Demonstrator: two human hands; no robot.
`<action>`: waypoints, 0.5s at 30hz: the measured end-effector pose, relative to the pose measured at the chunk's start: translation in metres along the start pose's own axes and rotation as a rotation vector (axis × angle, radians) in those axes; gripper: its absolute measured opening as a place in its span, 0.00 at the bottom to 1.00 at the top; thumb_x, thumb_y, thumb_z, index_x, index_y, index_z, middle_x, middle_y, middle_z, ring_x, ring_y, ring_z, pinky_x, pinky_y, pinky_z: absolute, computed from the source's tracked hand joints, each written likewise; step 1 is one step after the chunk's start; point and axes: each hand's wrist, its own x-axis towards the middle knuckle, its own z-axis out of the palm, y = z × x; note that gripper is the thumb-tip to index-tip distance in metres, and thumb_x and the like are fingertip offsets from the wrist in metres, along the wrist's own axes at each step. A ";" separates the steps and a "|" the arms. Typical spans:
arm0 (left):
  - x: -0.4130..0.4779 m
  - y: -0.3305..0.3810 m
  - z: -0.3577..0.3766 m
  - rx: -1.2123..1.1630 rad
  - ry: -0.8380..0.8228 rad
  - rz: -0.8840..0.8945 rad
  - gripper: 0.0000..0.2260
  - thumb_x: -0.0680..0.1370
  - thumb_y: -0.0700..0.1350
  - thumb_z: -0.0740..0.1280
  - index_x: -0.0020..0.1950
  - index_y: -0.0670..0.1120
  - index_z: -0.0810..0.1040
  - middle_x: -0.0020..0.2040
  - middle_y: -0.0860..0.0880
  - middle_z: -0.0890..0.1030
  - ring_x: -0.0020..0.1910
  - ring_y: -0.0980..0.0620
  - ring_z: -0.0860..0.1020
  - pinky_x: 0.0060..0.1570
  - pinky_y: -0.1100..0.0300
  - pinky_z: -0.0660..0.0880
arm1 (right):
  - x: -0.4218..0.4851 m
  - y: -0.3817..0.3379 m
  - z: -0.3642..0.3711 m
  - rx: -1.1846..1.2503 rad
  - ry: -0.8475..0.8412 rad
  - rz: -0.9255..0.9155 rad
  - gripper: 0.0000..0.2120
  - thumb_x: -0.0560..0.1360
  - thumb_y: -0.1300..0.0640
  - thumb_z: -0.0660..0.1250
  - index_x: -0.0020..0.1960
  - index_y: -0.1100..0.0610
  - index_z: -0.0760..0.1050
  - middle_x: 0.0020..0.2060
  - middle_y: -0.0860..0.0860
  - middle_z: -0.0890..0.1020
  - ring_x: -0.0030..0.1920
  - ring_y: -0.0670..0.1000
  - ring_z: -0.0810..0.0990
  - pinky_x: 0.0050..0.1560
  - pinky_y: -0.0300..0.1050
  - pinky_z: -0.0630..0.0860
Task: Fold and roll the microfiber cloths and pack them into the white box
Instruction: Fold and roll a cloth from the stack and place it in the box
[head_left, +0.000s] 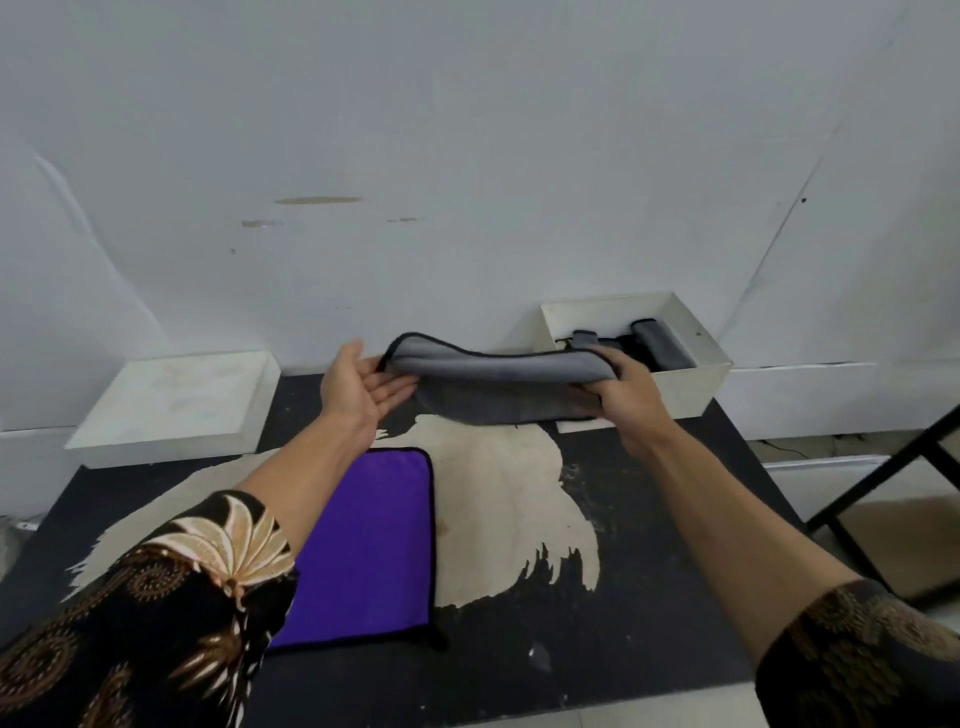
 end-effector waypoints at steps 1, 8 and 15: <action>-0.004 -0.003 0.012 0.010 0.030 0.027 0.20 0.81 0.55 0.61 0.55 0.38 0.78 0.48 0.39 0.84 0.44 0.42 0.85 0.43 0.52 0.81 | -0.001 -0.002 -0.012 0.036 -0.009 -0.025 0.21 0.76 0.71 0.62 0.66 0.57 0.75 0.57 0.52 0.80 0.54 0.52 0.81 0.42 0.43 0.81; -0.040 -0.091 0.051 0.290 0.129 0.114 0.05 0.79 0.40 0.67 0.43 0.45 0.77 0.41 0.43 0.80 0.30 0.50 0.82 0.27 0.60 0.77 | -0.034 0.074 -0.112 0.017 -0.189 0.032 0.40 0.65 0.58 0.78 0.74 0.55 0.67 0.65 0.52 0.74 0.60 0.53 0.79 0.54 0.52 0.81; -0.062 -0.235 0.018 0.616 0.317 -0.298 0.17 0.75 0.48 0.73 0.53 0.34 0.79 0.38 0.41 0.83 0.32 0.45 0.84 0.36 0.53 0.82 | -0.063 0.183 -0.122 0.023 -0.028 0.610 0.15 0.76 0.50 0.71 0.54 0.61 0.80 0.53 0.60 0.83 0.50 0.57 0.83 0.42 0.52 0.83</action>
